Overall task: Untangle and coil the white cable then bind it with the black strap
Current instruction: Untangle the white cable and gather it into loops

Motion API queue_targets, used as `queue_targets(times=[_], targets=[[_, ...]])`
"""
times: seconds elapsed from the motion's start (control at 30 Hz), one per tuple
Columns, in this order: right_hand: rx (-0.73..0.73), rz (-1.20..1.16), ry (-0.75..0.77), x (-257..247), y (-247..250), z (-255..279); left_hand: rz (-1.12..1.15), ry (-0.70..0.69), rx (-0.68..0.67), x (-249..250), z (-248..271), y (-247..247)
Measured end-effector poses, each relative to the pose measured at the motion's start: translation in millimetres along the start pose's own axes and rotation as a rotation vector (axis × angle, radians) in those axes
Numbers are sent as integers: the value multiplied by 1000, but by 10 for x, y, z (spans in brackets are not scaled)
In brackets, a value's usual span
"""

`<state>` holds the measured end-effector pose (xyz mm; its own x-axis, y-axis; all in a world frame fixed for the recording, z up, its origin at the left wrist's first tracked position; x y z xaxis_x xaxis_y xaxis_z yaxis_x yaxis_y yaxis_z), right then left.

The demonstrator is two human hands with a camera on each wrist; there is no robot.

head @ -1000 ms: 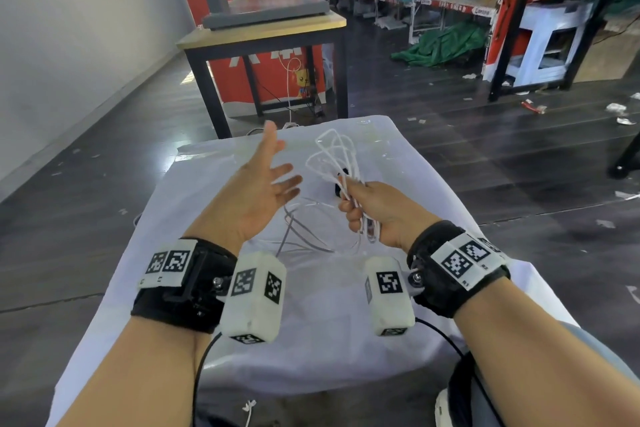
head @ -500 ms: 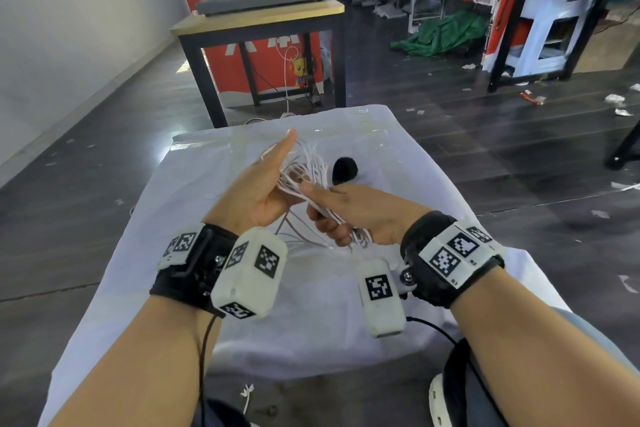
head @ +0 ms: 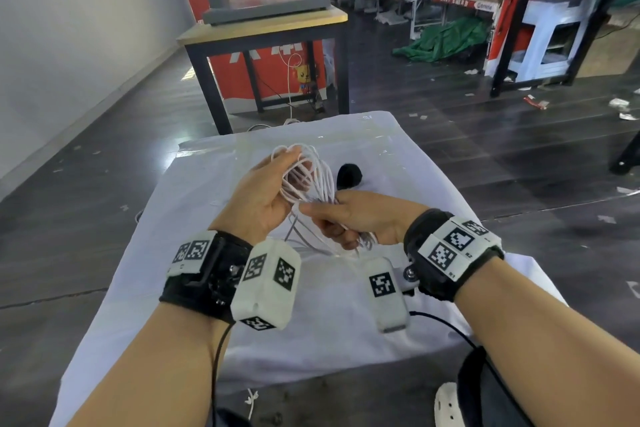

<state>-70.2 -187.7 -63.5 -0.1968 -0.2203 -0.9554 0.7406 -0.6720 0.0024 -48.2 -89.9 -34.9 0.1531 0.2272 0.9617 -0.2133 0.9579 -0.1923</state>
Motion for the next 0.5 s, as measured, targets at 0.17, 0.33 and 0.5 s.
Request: queue_targets(times=[0.17,0.33,0.5], targets=[[76,57,-52,-45,164,-31,-350,-101,-60,189,38,23],[70,273,-59,-150,92,-50,-806,-252,150,376,64,193],[78,243,-61,-135,64,-51,-496,-100,140,273,37,332]])
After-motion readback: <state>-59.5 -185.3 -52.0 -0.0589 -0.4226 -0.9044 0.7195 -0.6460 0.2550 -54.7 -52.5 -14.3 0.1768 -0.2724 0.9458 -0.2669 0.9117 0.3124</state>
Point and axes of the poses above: each hand's wrist, its own z-axis away from the middle knuckle, its own y-axis out of the back of the hand, x = y × z, the point moved 10 cm from there along -z, towards the middle knuckle, and after that the axes turned 11 degrees about -z, right-handed, at the moved point
